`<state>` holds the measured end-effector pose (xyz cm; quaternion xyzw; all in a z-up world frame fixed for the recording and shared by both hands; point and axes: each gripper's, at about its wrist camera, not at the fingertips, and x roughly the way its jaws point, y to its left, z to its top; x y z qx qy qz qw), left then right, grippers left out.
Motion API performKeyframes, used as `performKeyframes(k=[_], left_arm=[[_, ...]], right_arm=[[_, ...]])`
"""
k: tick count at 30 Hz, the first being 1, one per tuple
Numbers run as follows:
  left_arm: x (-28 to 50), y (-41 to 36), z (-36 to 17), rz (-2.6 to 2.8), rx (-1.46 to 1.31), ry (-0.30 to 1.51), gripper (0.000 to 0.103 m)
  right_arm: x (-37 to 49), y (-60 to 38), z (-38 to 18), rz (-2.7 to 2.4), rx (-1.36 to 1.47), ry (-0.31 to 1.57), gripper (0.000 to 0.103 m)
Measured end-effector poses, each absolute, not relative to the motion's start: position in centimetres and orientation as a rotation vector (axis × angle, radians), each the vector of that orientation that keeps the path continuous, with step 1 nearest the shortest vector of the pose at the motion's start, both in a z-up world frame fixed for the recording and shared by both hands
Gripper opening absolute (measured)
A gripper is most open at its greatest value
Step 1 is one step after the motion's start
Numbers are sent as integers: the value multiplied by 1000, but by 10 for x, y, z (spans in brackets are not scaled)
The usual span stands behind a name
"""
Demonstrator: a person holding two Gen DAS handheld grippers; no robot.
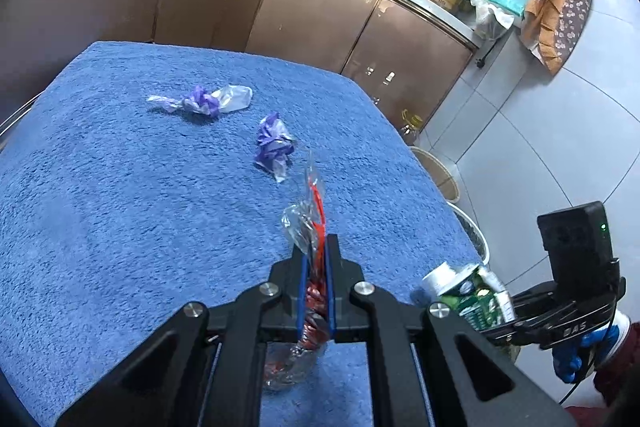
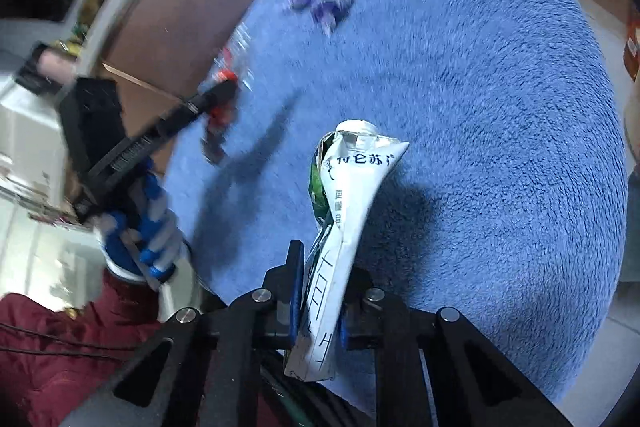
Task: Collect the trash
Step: 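Lift the green carton with the right gripper while the left holds the wrapper, then carry the carton and red-clear wrapper over the black-lined bin and open both grippers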
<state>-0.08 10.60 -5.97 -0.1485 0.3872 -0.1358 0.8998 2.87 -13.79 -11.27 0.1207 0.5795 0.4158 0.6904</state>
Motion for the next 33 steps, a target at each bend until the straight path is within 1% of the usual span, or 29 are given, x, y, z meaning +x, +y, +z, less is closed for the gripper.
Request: performKeyframes(k=[5, 7, 11, 15, 18, 22, 24, 26, 28, 30, 32, 33], left_arm=[[19, 76, -49, -327, -251, 823, 7], [35, 51, -42, -371, -215, 834, 7], [65, -9, -28, -462, -127, 842, 7], [104, -91, -18, -578, -44, 852, 7], [136, -153, -22, -652, 7, 868, 7], [181, -233, -36, -722, 27, 904, 7], [200, -264, -46, -748, 16, 926, 7], [218, -289, -58, -762, -6, 957, 9], [233, -312, -72, -773, -13, 984, 9], [247, -332, -85, -775, -30, 1013, 14], [256, -342, -97, -778, -59, 1047, 39], [259, -346, -101, -771, -68, 1053, 43]], right_arm=[[33, -168, -95, 909, 369, 1158, 13], [39, -192, -87, 855, 400, 1087, 13], [51, -249, -76, 647, 418, 963, 13], [58, -310, -69, 349, 383, 855, 13], [66, -353, -72, 180, 393, 811, 13], [83, -398, -84, 25, 392, 799, 13], [93, -415, -95, -58, 365, 805, 13], [101, -430, -113, -97, 395, 819, 14], [108, -440, -123, -139, 388, 839, 16], [115, -448, -135, -160, 393, 853, 16], [122, -456, -145, -181, 384, 872, 18], [125, -458, -150, -193, 382, 880, 23]])
